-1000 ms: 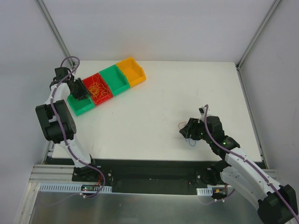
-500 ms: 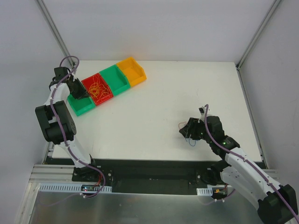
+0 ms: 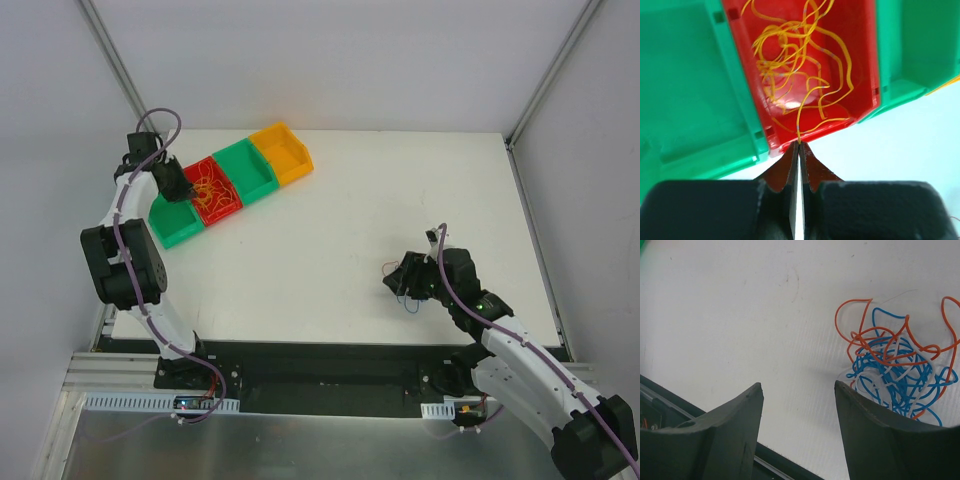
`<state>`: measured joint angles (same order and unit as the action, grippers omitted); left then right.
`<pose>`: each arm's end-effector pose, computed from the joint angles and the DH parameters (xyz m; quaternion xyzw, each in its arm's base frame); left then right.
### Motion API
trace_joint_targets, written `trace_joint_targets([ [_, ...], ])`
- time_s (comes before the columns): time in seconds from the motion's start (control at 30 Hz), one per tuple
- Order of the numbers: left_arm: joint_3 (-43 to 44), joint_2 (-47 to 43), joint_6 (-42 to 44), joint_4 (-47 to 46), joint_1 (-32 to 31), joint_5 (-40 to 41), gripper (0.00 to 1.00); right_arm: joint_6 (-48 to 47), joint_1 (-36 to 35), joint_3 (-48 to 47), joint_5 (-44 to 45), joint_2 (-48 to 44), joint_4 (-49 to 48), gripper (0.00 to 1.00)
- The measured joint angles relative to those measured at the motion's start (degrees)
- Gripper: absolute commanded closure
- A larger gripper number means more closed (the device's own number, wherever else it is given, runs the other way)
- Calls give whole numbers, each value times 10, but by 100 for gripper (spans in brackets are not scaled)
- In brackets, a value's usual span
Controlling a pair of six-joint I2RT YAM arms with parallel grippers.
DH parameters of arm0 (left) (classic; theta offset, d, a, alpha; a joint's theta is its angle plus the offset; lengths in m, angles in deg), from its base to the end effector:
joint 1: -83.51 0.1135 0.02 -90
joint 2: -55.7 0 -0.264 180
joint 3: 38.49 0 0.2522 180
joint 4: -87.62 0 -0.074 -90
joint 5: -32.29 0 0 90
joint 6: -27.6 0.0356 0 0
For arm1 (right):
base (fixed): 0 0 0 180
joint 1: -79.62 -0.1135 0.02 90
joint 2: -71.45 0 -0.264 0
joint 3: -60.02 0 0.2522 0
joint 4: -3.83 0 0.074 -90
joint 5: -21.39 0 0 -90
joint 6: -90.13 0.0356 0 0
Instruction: Untangle the cables
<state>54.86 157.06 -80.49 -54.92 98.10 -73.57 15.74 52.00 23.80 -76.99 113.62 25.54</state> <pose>0.3873 0.0908 0.2600 -0.2077 0.8943 -0.1391 0.3712 0.1499 0.0843 0.2139 -0.1269 0.8447 0.2483 0.4569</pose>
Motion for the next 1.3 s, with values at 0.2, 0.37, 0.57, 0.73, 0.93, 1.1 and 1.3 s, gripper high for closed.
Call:
trace_joint_targets([
  [0.2,103,68,-10,10,-13,2,100,0,0,0,1,-7,4,38],
  [0.37,184,176,-8,17,-20,9,100,0,0,-2,6,-36,30,38],
  [0.57,199,222,-5,50,-30,13,79,-2,0,-12,24,-61,58,38],
  [0.73,199,179,-19,62,-34,-3,45,-8,0,-24,40,-43,77,38],
  [0.93,189,26,-43,59,-37,-36,30,-25,1,-54,71,-2,110,38],
  [1.1,120,-132,-59,29,-44,-75,27,-33,14,-71,116,17,148,38],
  [1.3,37,-201,-66,-10,-145,-106,28,-34,55,-87,136,64,180,38],
])
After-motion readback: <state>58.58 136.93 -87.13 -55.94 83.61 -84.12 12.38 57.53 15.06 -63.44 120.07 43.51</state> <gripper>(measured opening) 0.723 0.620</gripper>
